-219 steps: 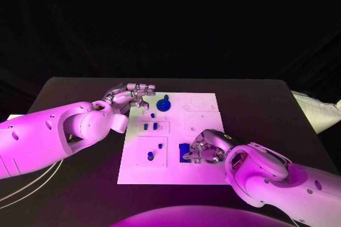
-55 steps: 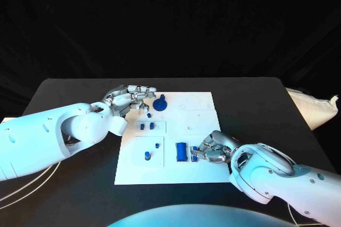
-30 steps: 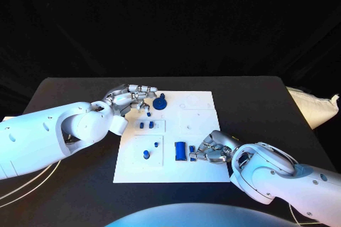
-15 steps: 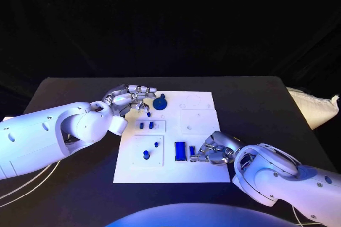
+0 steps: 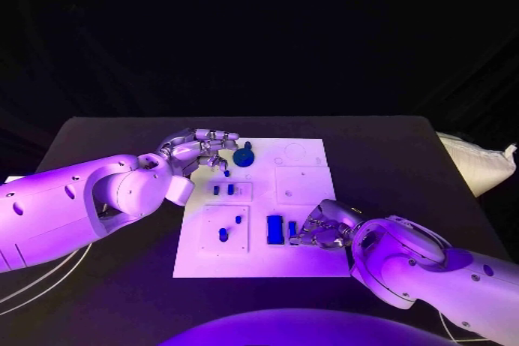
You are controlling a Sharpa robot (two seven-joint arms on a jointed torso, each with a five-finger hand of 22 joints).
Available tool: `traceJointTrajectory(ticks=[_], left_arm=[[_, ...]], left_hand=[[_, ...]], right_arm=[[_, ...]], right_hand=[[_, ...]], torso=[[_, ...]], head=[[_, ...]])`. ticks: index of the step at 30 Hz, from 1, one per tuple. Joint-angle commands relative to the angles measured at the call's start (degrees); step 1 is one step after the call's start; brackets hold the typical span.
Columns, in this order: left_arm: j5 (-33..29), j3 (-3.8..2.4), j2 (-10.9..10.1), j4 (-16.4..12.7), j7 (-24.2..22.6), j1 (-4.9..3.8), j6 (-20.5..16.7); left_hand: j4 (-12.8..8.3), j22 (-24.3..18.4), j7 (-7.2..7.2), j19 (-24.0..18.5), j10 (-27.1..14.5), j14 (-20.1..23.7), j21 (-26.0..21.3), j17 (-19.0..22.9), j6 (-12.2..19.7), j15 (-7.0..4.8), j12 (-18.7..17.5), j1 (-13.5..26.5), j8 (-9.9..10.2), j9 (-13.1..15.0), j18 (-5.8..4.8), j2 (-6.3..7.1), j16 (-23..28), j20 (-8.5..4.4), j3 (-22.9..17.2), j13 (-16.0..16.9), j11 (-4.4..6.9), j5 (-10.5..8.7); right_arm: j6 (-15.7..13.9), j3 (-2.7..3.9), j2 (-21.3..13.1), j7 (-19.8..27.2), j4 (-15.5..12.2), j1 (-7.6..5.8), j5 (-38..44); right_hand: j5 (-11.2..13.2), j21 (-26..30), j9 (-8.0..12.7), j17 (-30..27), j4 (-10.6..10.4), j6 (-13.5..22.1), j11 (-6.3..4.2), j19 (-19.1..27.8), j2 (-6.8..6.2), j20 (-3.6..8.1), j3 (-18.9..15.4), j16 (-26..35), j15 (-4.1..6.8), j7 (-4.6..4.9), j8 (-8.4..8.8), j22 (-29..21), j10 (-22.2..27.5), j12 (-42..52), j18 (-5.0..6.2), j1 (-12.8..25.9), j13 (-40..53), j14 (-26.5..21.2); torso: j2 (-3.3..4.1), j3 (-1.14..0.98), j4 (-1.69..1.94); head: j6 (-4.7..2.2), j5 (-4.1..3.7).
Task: Assemble the parts on the task board
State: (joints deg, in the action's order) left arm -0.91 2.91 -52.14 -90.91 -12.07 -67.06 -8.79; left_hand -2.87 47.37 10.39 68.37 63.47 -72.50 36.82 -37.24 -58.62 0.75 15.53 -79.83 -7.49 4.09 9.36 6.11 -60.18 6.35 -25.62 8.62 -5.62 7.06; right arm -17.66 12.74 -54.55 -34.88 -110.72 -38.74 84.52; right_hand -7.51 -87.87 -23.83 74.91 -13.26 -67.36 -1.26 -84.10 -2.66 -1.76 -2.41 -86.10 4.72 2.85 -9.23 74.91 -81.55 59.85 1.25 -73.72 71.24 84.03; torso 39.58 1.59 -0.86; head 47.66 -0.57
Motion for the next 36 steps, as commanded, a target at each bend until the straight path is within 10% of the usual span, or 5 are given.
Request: traceJointTrajectory(ticks=[1,17,24,33,36], left_arm=[[0.2,-0.03,0.1,-0.1,-0.1,0.0,1.1],[0.1,-0.02,0.4,0.4,-0.5,0.26,1.0],[-2.6,-0.04,1.3,1.6,-3.2,0.95,-2.5],[-7.0,-0.09,4.5,6.8,-8.4,1.59,-7.9],[-8.2,-0.12,6.0,9.3,-10.2,2.13,-8.8]], left_hand=[[-0.1,0.1,-0.04,-0.2,-0.4,0.5,-0.2,0.1,0.4,-0.04,0.3,-0.4,-0.3,-0.1,1.1,-0.18,-0.3,-0.01,0.0,0.1,-0.15,0.25],[-0.1,0.1,-0.03,-0.3,-0.5,0.7,-0.2,0.6,0.4,-0.01,0.4,-0.2,-0.3,-0.1,1.09,-0.24,-0.1,0.02,0.0,0.1,-0.17,0.24],[0.1,-0.4,-0.05,-2.7,-1.4,5.4,-1.5,6.4,0.7,0.31,1.1,0.7,-0.8,-0.1,1.07,0.08,4.3,0.31,0.5,0.0,-0.33,0.19],[1.1,-4.7,0.01,-11.7,-2.4,13.6,-8.9,14.3,1.1,1.86,1.9,2.1,-1.6,-0.2,0.89,0.06,19.5,1.69,1.9,-0.7,-0.87,0.16],[1.8,-7.1,0.38,-15.3,-4.0,16.0,-12.4,18.3,2.2,3.51,0.6,2.3,-1.2,-0.3,0.67,-0.08,27.8,2.66,1.6,-1.8,-1.63,0.26]], right_arm=[[1.5,-0.14,0.3,0.1,0.6,0.22,2.3],[-5.1,0.26,-3.0,7.3,-0.3,-2.53,-8.4],[-13.0,0.24,-2.4,26.1,7.3,-6.42,-34.9],[-11.6,-0.1,3.3,48.1,21.9,-10.06,-64.2],[-8.8,-0.12,6.2,52.0,26.8,-10.71,-69.4]], right_hand=[[0.4,0.0,0.1,9.7,0.4,0.0,-0.09,-4.3,0.28,0.38,0.1,-0.1,0.22,0.09,0.41,12.4,-0.3,0.0,-0.5,-0.9,0.1,4.9],[-1.2,1.0,0.4,8.7,-3.5,2.4,0.77,-3.6,-1.67,-0.11,-6.9,0.6,-0.44,1.06,2.01,11.2,1.2,-3.7,-0.17,6.2,-1.8,4.6],[-3.1,4.7,0.8,4.7,-2.3,4.7,1.63,-0.9,0.12,-0.8,-6.5,3.7,-1.16,2.05,3.56,6.8,2.9,-7.1,1.06,3.1,-3.8,3.6],[-2.3,34.9,2.4,-23.7,3.9,9.7,3.85,16.2,4.42,-2.55,-4.1,31.7,-3.07,4.65,5.59,-23.9,15.9,-34.7,7.91,-7.7,-23.9,-5.8],[-1.5,48.3,5.1,-36.6,4.6,17.7,6.46,23.8,6.12,-4.06,-2.6,48.9,-5.54,6.86,5.49,-34.8,21.7,-42.6,8.89,-10.1,-31.3,-14.9]], torso=[[0.05,-0.02,0.03],[-0.83,0.37,-0.16],[-2.48,0.93,-0.05],[-5.75,1.67,-0.37],[-6.5,1.66,-0.72]], head=[[0.06,0.14],[-0.98,-0.11],[-2.31,-0.56],[-6.53,-0.39],[-7.98,-0.1]])
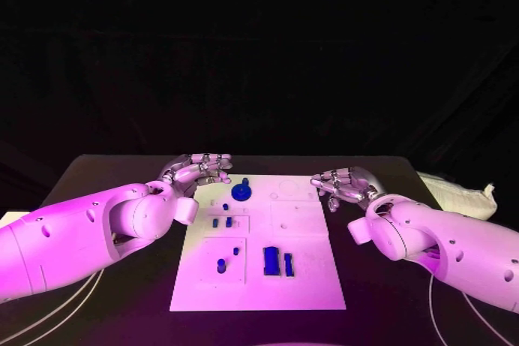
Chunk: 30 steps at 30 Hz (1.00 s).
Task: Assemble the parts on the task board
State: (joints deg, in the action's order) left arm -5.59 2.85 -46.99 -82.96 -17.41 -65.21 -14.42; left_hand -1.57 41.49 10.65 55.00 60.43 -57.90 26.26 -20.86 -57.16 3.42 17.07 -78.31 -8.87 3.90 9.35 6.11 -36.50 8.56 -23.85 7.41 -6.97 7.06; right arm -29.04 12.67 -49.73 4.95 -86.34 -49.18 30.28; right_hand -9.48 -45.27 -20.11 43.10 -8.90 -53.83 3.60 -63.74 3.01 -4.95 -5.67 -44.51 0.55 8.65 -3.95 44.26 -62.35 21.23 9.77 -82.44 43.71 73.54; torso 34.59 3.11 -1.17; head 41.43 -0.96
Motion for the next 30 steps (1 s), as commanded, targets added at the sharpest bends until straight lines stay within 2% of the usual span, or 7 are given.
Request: traceJointTrajectory(ticks=[1,11,12,18,23,29,30], left_arm=[[-4.0,-0.06,1.2,2.0,-5.4,0.41,-3.3],[-7.7,-0.15,6.2,9.7,-9.2,1.75,-4.3],[-5.3,-0.09,5.9,9.3,-5.8,1.65,-3.2],[-4.6,-0.27,5.6,8.2,-6.3,1.87,-4.9],[-2.4,-0.81,4.9,5.0,-7.6,2.54,-10.1],[1.7,-1.85,3.6,-1.1,-10.0,3.82,-20.1],[2.2,-2.0,3.4,-2.0,-10.4,4.0,-21.6]], left_hand=[[0.7,-2.0,-0.19,-2.9,-1.3,2.0,-2.8,2.9,0.7,1.14,-1.4,1.0,0.2,-0.1,0.33,0.04,6.1,1.05,-0.2,-1.0,-0.36,0.24],[5.1,-18.3,-3.48,-10.1,-1.9,3.7,-18.2,13.4,1.5,4.74,-9.8,1.7,5.1,-0.1,1.32,-0.81,26.3,6.56,9.0,-3.8,-2.91,0.17],[1.6,-24.9,-5.74,-23.9,-19.6,20.2,-20.4,15.4,18.3,2.31,-11.8,25.1,8.9,-3.9,-2.13,-6.11,29.0,1.93,13.2,-7.4,0.29,-2.12],[1.6,-27.8,-6.4,-28.4,-25.8,25.8,-21.5,16.5,24.3,1.43,-12.8,33.0,8.9,-3.9,-2.73,-6.11,30.5,0.4,15.1,-7.4,1.09,-2.79],[1.6,-30.5,-10.65,-33.6,-32.5,32.1,-26.3,20.9,30.7,-3.42,-17.1,41.8,8.9,-3.9,-3.75,-6.11,31.7,-1.37,16.8,-7.4,2.22,-7.06],[1.6,-32.9,-10.65,-38.3,-38.6,37.7,-26.3,20.9,36.5,-3.42,-17.1,49.8,8.9,-3.9,-4.36,-6.11,36.5,-2.96,18.3,-7.4,6.97,-7.06],[1.6,-33.3,-10.65,-39.0,-39.5,38.5,-26.3,20.9,37.3,-3.42,-17.1,50.9,8.9,-3.9,-4.71,-6.11,36.5,-3.17,18.5,-7.4,6.97,-7.06]], right_arm=[[3.3,-0.05,2.1,13.0,3.5,-0.41,-16.2],[9.2,-0.22,9.0,18.4,13.9,-1.3,-19.1],[4.9,-0.16,8.5,13.8,13.4,-1.31,-16.4],[3.2,-1.24,8.2,14.7,11.9,-2.15,-17.6],[-2.0,-4.5,7.3,17.6,7.5,-4.67,-21.2],[-10.5,-9.8,5.8,22.3,0.3,-8.76,-27.1],[-11.5,-10.41,5.7,22.9,-0.6,-9.24,-27.8]], right_hand=[[0.8,9.2,2.1,-7.1,0.5,5.3,2.26,5.5,0.45,-1.8,0.9,11.5,-2.05,1.41,0.38,-6.4,3.8,-6.4,0.12,-1.9,-6.6,-7.0],[3.4,32.4,9.4,-29.8,5.0,-0.1,4.29,5.5,0.84,-6.76,3.1,37.7,-6.59,2.44,0.4,-25.5,-1.3,-17.4,0.95,-1.1,-32.5,-9.3],[5.2,35.8,12.3,-33.2,8.9,16.3,1.9,23.4,-3.01,-3.27,5.7,39.3,-4.79,-0.91,3.95,-30.6,18.1,-21.2,-2.6,23.5,-35.1,-28.9],[9.5,37.7,13.8,-35.2,8.9,21.9,1.12,29.3,-3.01,-2.03,5.7,40.4,-0.55,-2.07,3.95,-33.1,24.7,-21.2,-3.07,33.1,-37.1,-35.5],[9.5,39.1,15.0,-36.8,8.9,28.1,-3.6,35.9,-3.01,-0.68,5.7,44.5,-0.55,-3.34,3.95,-35.3,31.9,-21.2,-4.23,42.6,-38.3,-42.8],[9.5,40.5,20.1,-38.1,8.9,33.7,-3.6,42.0,-3.01,0.55,5.7,44.5,-0.55,-4.51,3.95,-37.2,38.6,-21.2,-4.84,51.3,-39.5,-49.6],[9.5,40.7,20.1,-38.3,8.9,34.5,-3.6,42.9,-3.01,0.73,5.7,44.5,-0.55,-8.65,3.95,-37.5,39.5,-21.2,-4.94,52.5,-39.7,-50.5]], torso=[[-1.7,0.09,-0.56],[-2.99,-0.58,-0.74],[-2.63,-0.23,-0.65],[-2.87,-1.1,-0.11],[-3.33,-2.82,0.99],[-3.41,-3.11,1.17],[-3.41,-3.11,1.17]], head=[[-2.07,0.32],[-5.72,-0.47],[-4.58,-0.26],[-5.32,0.1],[-6.81,0.84],[-7.05,0.96],[-7.05,0.96]])
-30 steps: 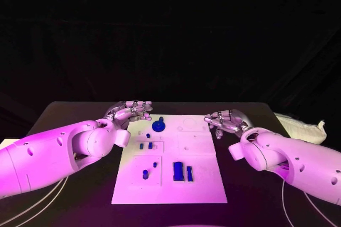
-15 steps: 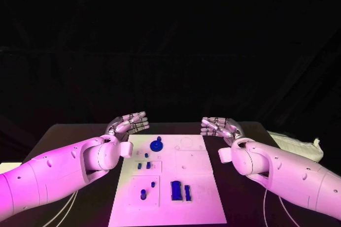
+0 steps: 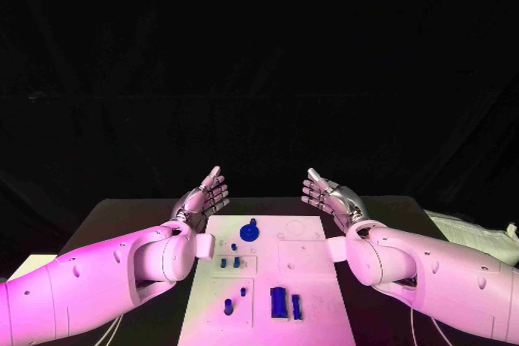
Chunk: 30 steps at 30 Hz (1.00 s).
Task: Assemble the parts on the task board
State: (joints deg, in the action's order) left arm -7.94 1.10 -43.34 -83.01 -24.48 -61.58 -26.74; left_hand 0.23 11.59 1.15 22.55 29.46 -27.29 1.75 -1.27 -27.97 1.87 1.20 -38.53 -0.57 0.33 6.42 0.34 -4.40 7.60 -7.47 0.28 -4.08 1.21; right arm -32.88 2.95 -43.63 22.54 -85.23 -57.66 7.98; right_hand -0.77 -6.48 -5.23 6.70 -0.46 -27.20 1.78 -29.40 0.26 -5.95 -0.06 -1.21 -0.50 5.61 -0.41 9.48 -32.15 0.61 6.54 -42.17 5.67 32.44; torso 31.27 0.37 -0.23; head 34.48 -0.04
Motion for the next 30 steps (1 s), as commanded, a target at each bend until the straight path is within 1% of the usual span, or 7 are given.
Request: traceJointTrajectory(ticks=[1,2,5,6,7,8,30], left_arm=[[5.1,-0.39,-0.4,-2.7,-3.6,0.54,-10.5],[5.6,-0.51,-0.6,-3.5,-3.9,0.69,-11.7],[6.9,-0.85,-1.0,-5.5,-4.7,1.11,-15.0],[7.2,-0.93,-1.1,-5.9,-4.9,1.2,-15.7],[7.5,-0.99,-1.2,-6.2,-5.0,1.28,-16.2],[7.7,-1.03,-1.3,-6.5,-5.1,1.33,-16.7],[7.9,-1.1,-1.3,-6.9,-5.3,1.42,-17.4]], left_hand=[[-0.2,-3.7,-1.15,-7.1,-9.3,8.6,-1.7,1.3,8.9,-1.87,-1.2,12.2,0.6,-0.3,-2.04,-0.34,4.4,-2.43,2.4,-0.3,4.08,-1.21],[-0.2,-4.0,-1.15,-7.7,-10.1,9.4,-1.7,1.3,9.6,-1.87,-1.2,13.2,0.6,-0.3,-2.04,-0.34,4.4,-2.63,2.5,-0.3,4.08,-1.21],[-0.2,-4.9,-1.15,-9.6,-12.6,11.6,-1.7,1.3,11.9,-1.87,-1.2,16.4,0.6,-0.3,-2.13,-0.34,4.4,-3.24,3.1,-0.3,4.08,-1.21],[-0.2,-5.2,-1.15,-10.1,-13.2,12.3,-1.7,1.3,12.6,-1.87,-1.2,17.3,0.6,-0.3,-6.42,-0.34,4.4,-3.44,3.2,-0.3,4.08,-1.21],[-0.2,-5.4,-1.15,-10.6,-13.9,12.8,-1.7,1.3,13.2,-1.87,-1.2,18.1,0.6,-0.3,-6.42,-0.34,4.4,-3.58,3.4,-0.3,4.08,-1.21],[-0.2,-5.7,-1.15,-11.1,-14.5,13.4,-1.7,1.3,13.8,-1.87,-1.2,19.0,0.6,-0.3,-6.42,-0.34,4.4,-7.6,7.5,-0.3,4.08,-1.21],[-0.2,-11.6,-1.15,-17.9,-23.5,21.8,-1.7,1.3,22.3,-1.87,-1.2,30.8,0.6,-0.3,-6.42,-0.34,4.4,-7.6,7.5,-0.3,4.08,-1.21]], right_arm=[[-8.5,-1.22,-0.6,5.7,-2.4,-1.16,-6.1],[-9.2,-1.68,-0.7,6.1,-3.0,-1.51,-6.6],[-10.9,-2.72,-1.0,7.1,-4.4,-2.32,-7.7],[-11.1,-2.87,-1.0,7.2,-4.6,-2.44,-7.9],[-11.2,-2.94,-1.1,7.2,-4.7,-2.49,-8.0],[-11.2,-2.95,-1.1,7.3,-4.7,-2.5,-8.0],[-11.2,-2.95,-1.1,7.3,-4.7,-2.5,-8.0]], right_hand=[[0.8,2.0,5.2,-2.1,0.5,8.6,-1.78,9.3,-0.26,1.89,0.1,1.2,0.5,-5.61,0.41,-3.0,10.2,-0.6,-2.19,13.4,-5.7,-10.3],[0.8,2.2,5.2,-2.3,0.5,9.3,-1.78,10.1,-0.26,5.95,0.1,1.2,0.5,-5.61,0.41,-3.3,11.0,-0.6,-2.23,14.5,-5.7,-11.2],[0.8,6.5,5.2,-6.7,0.5,11.6,-1.78,12.5,-0.26,5.95,0.1,1.2,0.5,-5.61,0.41,-4.0,13.7,-0.6,-2.23,18.0,-5.7,-13.8],[0.8,6.5,5.2,-6.7,0.5,12.2,-1.78,13.2,-0.26,5.95,0.1,1.2,0.5,-5.61,0.41,-4.2,14.5,-0.6,-6.54,18.9,-5.7,-14.5],[0.8,6.5,5.2,-6.7,0.5,12.8,-1.78,13.8,-0.26,5.95,0.1,1.2,0.5,-5.61,0.41,-4.5,15.2,-0.6,-6.54,19.8,-5.7,-15.3],[0.8,6.5,5.2,-6.7,0.5,13.4,-1.78,14.4,-0.26,5.95,0.1,1.2,0.5,-5.61,0.41,-4.7,15.8,-0.6,-6.54,20.7,-5.7,-16.0],[0.8,6.5,5.2,-6.7,0.5,21.7,-1.78,23.5,-0.26,5.95,0.1,1.2,0.5,-5.61,0.41,-9.5,25.7,-0.6,-6.54,33.6,-5.7,-25.9]], torso=[[-0.09,-0.37,0.23],[-0.09,-0.37,0.23],[-0.09,-0.37,0.23],[-0.09,-0.37,0.23],[-0.09,-0.37,0.23],[-0.09,-0.37,0.23],[-0.09,-0.37,0.23]], head=[[-0.1,0.04],[-0.1,0.04],[-0.1,0.04],[-0.1,0.04],[-0.1,0.04],[-0.1,0.04],[-0.1,0.04]])
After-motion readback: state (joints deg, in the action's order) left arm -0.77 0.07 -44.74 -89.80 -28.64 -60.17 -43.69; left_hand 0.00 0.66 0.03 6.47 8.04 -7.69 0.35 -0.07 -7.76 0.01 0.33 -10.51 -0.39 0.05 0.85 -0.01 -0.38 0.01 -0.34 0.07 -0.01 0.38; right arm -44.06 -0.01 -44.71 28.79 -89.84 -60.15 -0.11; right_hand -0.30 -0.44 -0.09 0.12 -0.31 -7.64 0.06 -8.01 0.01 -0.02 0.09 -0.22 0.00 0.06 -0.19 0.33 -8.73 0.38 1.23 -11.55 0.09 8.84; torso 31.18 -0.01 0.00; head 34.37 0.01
